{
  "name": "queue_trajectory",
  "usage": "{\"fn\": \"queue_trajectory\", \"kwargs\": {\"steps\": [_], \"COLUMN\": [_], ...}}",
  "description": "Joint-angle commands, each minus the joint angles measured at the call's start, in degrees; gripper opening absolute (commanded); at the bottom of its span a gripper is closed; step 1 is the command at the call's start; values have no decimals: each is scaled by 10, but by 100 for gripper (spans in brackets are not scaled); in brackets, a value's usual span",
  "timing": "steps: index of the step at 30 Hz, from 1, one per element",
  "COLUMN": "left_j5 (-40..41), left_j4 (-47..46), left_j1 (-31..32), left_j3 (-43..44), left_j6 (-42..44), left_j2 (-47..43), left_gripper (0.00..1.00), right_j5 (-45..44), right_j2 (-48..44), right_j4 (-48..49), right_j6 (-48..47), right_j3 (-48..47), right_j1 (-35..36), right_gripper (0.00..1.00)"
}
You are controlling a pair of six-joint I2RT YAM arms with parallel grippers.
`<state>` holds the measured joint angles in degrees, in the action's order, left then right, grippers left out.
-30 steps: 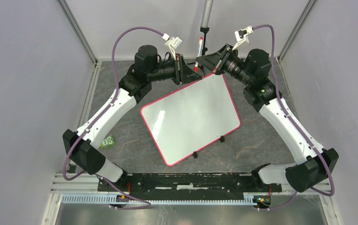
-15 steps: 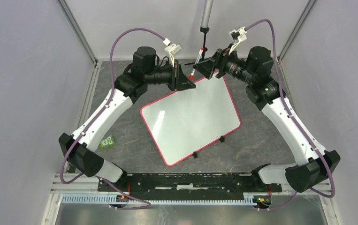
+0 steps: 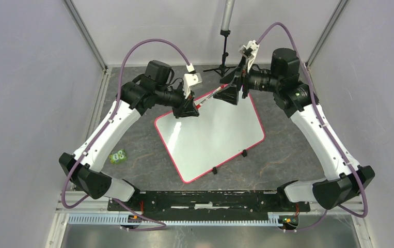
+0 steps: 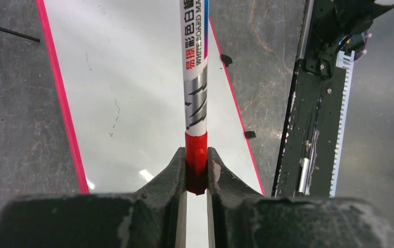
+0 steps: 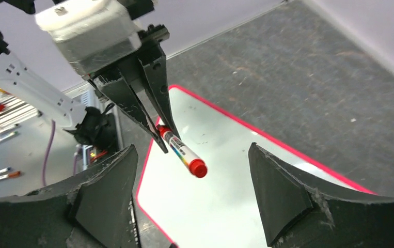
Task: Write a sentence on the whiteboard
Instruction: Open the pen cap from the whiteboard marker.
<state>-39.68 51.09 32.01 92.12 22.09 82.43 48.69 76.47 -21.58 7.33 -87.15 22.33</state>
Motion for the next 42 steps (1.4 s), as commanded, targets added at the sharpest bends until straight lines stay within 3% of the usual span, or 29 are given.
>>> {"fn": "queue_trajectory", "kwargs": {"steps": [1,12,28,31,34,37,42], "left_j5": [-15,16,47,51,54,59,69], "left_j4": [42,75,119,118,120,132,135], "left_j1": [6,36,79,79,79,79,79], "left_j3": [27,38,59,67,71,76,65], "left_j6": [83,117,163,160,161,167,172], "left_j2": [-13,0,17,20,23,27,19], "left_gripper": [3,2,2,3,2,3,2], "right_j5": [60,52,46,46,44,40,38], "right_j2": [13,13,20,18,17,20,18], "right_j4": [-1,-37,-122,-130,-138,-150,-168], "right_j6": [15,-17,-98,-108,-117,-125,-135], "right_j3": [18,28,8,11,15,4,-5], "right_j1": [-2,23,55,62,67,67,67], "right_gripper": [82,61,40,32,12,0,0]}}
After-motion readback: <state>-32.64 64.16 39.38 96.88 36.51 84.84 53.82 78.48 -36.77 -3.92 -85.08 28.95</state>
